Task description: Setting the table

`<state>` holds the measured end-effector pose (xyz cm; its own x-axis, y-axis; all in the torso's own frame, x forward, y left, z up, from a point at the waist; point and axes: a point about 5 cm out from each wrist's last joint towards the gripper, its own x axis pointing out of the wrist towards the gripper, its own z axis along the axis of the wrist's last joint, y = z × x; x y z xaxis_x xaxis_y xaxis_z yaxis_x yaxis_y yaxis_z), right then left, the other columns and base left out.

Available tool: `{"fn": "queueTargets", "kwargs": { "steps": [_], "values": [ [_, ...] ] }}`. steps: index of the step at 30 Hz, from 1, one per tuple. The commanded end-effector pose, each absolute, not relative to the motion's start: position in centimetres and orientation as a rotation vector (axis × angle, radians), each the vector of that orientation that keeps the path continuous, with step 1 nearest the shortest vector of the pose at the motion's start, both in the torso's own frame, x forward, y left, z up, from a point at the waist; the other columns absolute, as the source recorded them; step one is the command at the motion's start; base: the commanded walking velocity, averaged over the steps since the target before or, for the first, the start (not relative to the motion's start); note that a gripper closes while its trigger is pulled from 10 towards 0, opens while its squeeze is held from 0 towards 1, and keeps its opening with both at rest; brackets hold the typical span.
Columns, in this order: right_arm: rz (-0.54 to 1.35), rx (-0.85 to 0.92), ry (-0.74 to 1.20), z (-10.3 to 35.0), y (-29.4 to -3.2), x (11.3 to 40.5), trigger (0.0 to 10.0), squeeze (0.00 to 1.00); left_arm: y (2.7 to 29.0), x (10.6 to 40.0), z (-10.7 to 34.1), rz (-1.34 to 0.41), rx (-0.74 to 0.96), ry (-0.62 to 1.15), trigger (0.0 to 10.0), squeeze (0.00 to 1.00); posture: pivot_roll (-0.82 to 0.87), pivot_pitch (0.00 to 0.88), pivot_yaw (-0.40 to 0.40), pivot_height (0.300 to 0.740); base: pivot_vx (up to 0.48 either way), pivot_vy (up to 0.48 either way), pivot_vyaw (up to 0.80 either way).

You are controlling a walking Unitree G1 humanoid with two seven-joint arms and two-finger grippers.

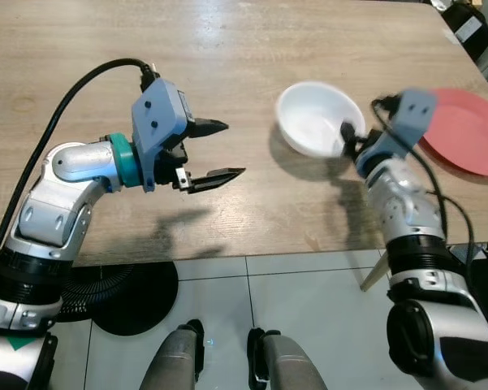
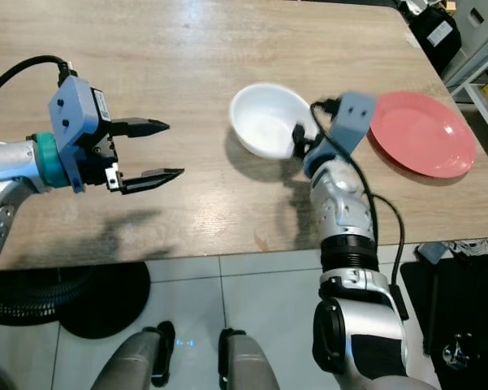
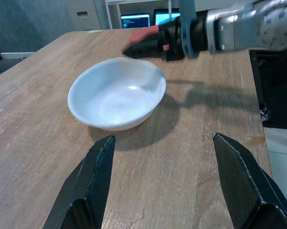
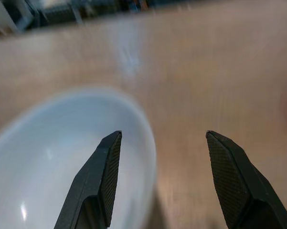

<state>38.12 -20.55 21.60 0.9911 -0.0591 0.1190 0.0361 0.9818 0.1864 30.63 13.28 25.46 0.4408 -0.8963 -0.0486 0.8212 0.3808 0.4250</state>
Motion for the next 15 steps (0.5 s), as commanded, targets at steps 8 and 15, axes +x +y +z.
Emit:
{"fn": "queueTargets", "kwargs": {
  "steps": [8,15],
  "values": [
    [0.042,0.209,0.122,16.6,-19.3,38.1,4.7,0.0,12.7,30.0,25.0,-1.126,0.388,-0.199,10.0,0.0,0.09,0.145,-0.04,0.74,0.0,0.0,0.0],
    [0.031,0.211,0.137,15.9,-19.0,38.0,10.0,0.0,12.9,29.9,24.9,-1.102,0.378,-0.2,10.0,0.0,0.09,0.14,-0.043,0.74,0.0,0.0,0.0]
  ]
}}
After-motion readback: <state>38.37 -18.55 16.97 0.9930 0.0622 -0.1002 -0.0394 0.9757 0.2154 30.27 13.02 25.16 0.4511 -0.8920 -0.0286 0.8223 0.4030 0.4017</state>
